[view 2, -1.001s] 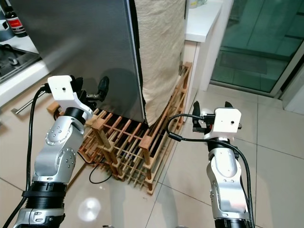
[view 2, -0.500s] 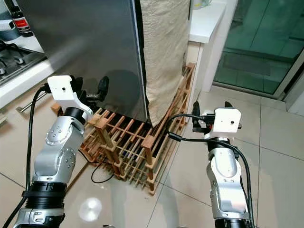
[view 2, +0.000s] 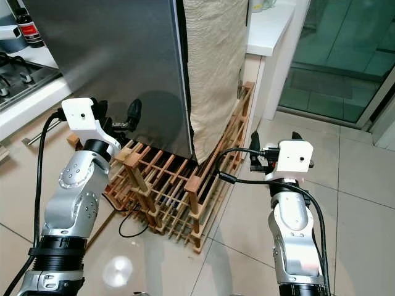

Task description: Restocking fridge

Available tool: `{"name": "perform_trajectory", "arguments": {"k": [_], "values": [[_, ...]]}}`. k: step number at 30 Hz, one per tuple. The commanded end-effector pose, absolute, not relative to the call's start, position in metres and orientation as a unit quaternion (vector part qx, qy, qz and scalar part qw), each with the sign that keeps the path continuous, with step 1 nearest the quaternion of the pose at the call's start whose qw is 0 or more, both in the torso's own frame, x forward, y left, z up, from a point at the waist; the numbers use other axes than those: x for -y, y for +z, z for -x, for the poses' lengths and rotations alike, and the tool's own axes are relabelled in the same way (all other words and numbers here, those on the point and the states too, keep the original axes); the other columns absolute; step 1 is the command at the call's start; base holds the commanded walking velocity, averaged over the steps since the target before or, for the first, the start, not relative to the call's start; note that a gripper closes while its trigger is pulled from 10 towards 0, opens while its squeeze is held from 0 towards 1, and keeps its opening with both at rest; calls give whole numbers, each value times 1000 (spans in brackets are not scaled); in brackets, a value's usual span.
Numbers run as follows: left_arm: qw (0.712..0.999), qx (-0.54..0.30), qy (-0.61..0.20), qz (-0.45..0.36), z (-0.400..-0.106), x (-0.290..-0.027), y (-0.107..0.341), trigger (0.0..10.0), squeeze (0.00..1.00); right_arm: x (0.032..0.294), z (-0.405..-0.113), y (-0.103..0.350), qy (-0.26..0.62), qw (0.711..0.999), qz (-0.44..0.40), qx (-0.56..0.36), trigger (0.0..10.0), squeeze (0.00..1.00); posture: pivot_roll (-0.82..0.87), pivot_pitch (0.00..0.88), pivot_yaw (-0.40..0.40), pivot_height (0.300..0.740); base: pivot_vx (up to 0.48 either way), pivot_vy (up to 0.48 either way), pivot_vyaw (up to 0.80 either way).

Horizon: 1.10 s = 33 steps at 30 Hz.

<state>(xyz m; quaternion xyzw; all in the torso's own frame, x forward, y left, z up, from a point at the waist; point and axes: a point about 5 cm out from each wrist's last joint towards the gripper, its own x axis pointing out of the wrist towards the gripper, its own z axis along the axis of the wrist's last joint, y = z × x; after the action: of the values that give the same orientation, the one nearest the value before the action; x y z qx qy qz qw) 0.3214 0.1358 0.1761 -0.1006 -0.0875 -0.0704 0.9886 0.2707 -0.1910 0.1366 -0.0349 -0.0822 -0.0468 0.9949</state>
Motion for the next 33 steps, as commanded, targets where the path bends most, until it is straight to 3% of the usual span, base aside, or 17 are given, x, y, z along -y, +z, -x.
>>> {"name": "perform_trajectory", "arguments": {"k": [1, 6, 7, 8, 11, 20, 27, 33], "values": [[989, 84, -68, 97, -322, -138, 175, 10000, 0, 191, -271, 136, -47, 995, 34, 78, 10000, 0, -127, 0, 81, 740, 0, 0, 0], [989, 84, -68, 97, -322, -138, 175, 10000, 0, 191, -271, 136, -47, 995, 34, 78, 10000, 0, -127, 0, 81, 740, 0, 0, 0], [990, 83, -68, 96, -322, -137, 175, 10000, 0, 191, -272, 136, -47, 995, 35, 77, 10000, 0, 0, 0, 0, 740, 0, 0, 0], [992, 70, -65, 88, -321, -143, 163, 10000, 0, 182, -285, 141, -14, 996, 22, 85, 10000, 0, -109, 0, 66, 740, 0, 0, 0], [993, 55, -73, 70, -303, -151, 140, 10000, 0, 185, -296, 140, 15, 997, 7, 82, 10000, 0, -95, 0, 36, 740, 0, 0, 0], [988, 103, -88, 79, -305, -143, 153, 10000, 0, 190, -287, 140, 0, 995, -2, 96, 10000, 0, -104, 0, 50, 740, 0, 0, 0], [979, 112, -162, 44, -271, -133, 147, 10000, 0, 198, -264, 131, -15, 996, 4, 87, 10000, 0, -110, 0, 60, 740, 0, 0, 0], [983, 108, -145, 23, -288, -123, 151, 10000, 0, 193, -271, 132, -1, 996, 16, 83, 10000, 0, -120, 0, 58, 740, 0, 0, -617]]}}
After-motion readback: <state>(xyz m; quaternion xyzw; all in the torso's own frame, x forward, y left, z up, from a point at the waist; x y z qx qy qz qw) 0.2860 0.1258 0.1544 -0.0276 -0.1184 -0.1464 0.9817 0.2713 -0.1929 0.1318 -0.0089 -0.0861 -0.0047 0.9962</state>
